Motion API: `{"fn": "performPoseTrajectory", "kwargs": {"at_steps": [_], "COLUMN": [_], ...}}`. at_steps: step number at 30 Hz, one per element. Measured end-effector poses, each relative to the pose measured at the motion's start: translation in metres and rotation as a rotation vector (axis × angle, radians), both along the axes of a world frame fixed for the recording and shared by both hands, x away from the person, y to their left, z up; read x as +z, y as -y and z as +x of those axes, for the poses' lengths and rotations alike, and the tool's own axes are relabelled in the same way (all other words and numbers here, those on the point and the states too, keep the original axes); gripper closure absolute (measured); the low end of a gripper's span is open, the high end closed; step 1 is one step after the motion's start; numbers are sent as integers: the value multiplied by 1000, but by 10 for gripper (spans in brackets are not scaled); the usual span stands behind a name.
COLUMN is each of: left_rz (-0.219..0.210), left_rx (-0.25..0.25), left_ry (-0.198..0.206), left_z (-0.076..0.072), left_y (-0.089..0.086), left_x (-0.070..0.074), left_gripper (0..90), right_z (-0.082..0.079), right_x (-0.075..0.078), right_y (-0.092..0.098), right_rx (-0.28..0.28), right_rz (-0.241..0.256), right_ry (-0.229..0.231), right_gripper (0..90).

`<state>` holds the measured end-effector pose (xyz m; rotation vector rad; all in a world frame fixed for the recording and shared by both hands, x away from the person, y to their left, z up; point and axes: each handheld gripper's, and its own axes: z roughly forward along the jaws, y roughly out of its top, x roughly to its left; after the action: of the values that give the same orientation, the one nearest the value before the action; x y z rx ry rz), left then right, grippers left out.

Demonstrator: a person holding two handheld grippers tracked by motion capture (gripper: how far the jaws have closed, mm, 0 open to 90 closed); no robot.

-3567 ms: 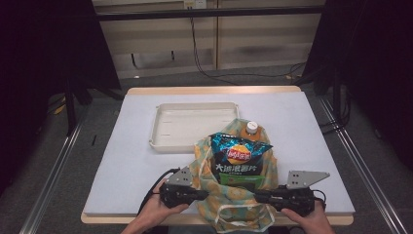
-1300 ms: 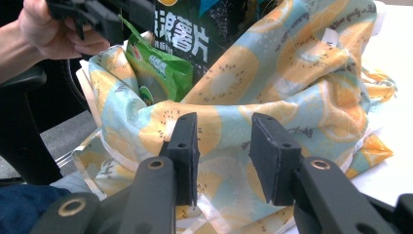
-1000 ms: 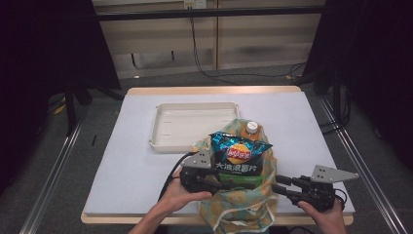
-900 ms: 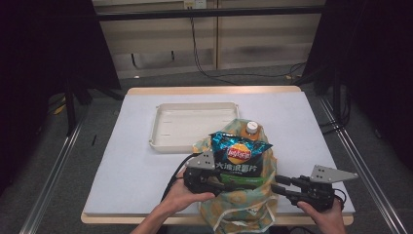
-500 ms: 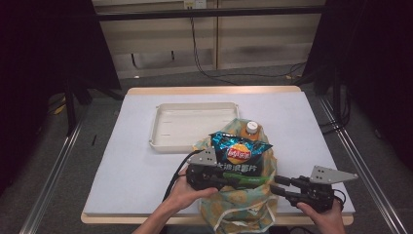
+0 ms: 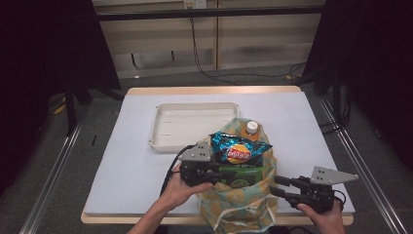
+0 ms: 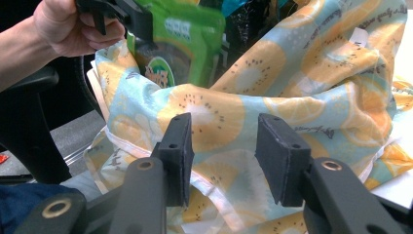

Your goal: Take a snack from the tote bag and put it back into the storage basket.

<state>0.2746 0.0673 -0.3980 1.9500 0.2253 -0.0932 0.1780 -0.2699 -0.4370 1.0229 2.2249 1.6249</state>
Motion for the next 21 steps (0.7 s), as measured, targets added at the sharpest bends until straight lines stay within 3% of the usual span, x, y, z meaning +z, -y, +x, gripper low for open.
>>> {"fn": "performPoseTrajectory", "kwargs": {"at_steps": [2, 3, 7, 9, 12, 14, 21], "left_rz": [-10, -28, -20, -41, -53, -80, -102], "left_rx": [-1, -24, -6, 9, 21, 17, 32], "left_ry": [2, 3, 18, 16, 16, 14, 35], "left_z": [0, 1, 1, 4, 5, 6, 12], "left_y": [-2, -4, -8, -12, -13, -15, -22], "left_x": [3, 6, 10, 14, 18, 22, 39], "left_gripper": [775, 774, 775, 775, 775, 775, 776], "right_z": [0, -1, -2, -3, -3, -3, -3], "right_x": [0, 1, 2, 3, 4, 4, 5], "right_y": [0, 0, 1, 2, 3, 3, 5], "right_rx": [-2, -9, -19, -41, -56, -86, -116], "right_rz": [6, 1, 5, 13, 15, 25, 34], "right_ry": [4, 5, 18, 36, 52, 50, 67], "right_gripper": [556, 540, 491, 404, 367, 268, 201]}}
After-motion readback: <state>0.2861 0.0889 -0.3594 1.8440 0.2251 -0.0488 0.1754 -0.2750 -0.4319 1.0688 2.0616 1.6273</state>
